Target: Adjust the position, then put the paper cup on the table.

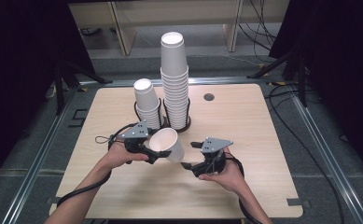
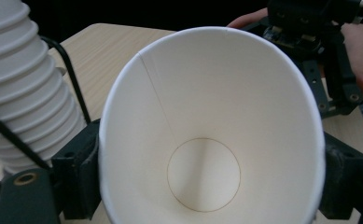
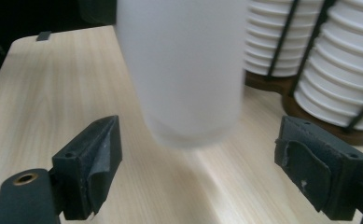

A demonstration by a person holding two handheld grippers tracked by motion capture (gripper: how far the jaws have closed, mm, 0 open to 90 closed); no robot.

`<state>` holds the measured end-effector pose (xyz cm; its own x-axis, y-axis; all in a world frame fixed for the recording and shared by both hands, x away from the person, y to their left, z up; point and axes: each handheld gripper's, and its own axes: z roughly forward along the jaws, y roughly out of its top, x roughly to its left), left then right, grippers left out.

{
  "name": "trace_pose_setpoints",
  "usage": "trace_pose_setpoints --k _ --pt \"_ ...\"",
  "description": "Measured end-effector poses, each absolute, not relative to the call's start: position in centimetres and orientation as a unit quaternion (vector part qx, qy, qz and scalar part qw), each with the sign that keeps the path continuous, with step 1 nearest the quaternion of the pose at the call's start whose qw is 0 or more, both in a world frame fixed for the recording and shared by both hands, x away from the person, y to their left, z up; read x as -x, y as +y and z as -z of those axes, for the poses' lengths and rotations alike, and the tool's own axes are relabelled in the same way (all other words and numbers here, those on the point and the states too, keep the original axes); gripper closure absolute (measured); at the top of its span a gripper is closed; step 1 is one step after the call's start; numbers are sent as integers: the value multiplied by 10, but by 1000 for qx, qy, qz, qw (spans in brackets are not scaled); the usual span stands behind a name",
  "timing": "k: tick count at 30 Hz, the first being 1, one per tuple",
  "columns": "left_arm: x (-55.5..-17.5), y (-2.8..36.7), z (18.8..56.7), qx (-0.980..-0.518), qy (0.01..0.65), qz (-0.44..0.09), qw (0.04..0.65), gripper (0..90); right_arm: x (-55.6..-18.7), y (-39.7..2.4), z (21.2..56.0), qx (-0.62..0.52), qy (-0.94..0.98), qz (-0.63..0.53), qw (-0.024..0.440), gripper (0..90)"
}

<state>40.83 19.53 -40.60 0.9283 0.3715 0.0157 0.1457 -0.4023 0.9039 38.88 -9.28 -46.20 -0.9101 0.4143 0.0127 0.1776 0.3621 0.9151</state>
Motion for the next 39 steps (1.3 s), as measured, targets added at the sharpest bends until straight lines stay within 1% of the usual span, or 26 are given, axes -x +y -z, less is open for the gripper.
trace_pose_setpoints --k 4,6,9,11,12,13,15,16,17,19,20,21,22,23,25,34,35,36,38,39 --pt "-406 201 405 -834 168 -124 511 151 -389 -103 462 -194 812 -535 127 154" --pt "-401 206 405 -841 185 -139 490 150 -389 -112 464 -212 801 -542 140 154" --pt "-401 211 404 -843 189 -148 482 152 -388 -118 465 -233 793 -544 143 155" --pt "-401 217 402 -835 200 -163 486 155 -389 -125 467 -245 781 -554 154 155" --pt "-401 217 402 -835 200 -163 486 157 -389 -127 468 -252 781 -553 144 155" --pt "-400 222 399 -832 210 -174 484 157 -389 -130 468 -257 782 -547 154 155" --pt "-399 225 398 -831 214 -178 481 158 -389 -132 468 -258 779 -550 158 155" --pt "-398 230 397 -826 228 -185 481 159 -388 -135 469 -269 773 -550 164 155" --pt "-397 233 396 -828 231 -189 474 160 -388 -136 470 -274 771 -554 154 155" --pt "-396 236 396 -828 235 -192 472 160 -388 -138 470 -274 771 -554 154 155" --pt "-394 241 396 -829 247 -198 462 160 -387 -142 470 -284 769 -547 167 155" --pt "-394 241 396 -829 247 -198 462 160 -388 -142 471 -285 763 -555 168 155" --pt "-392 246 397 -821 269 -205 460 160 -387 -144 470 -289 765 -549 176 155" --pt "-391 249 397 -823 272 -207 454 160 -388 -145 470 -286 762 -552 181 155" --pt "-389 257 398 -814 290 -215 454 161 -387 -146 470 -301 757 -553 174 155" --pt "-383 272 398 -802 320 -233 447 161 -390 -146 469 -288 758 -555 188 155" --pt "-383 275 398 -797 324 -235 452 161 -389 -145 467 -291 760 -555 171 155" --pt "-383 275 398 -797 324 -235 452 160 -390 -144 467 -292 758 -558 170 155" --pt "-382 278 399 -793 332 -240 451 160 -389 -145 466 -292 759 -553 182 155" --pt "-382 283 399 -786 342 -243 453 160 -389 -145 467 -296 757 -555 178 155"
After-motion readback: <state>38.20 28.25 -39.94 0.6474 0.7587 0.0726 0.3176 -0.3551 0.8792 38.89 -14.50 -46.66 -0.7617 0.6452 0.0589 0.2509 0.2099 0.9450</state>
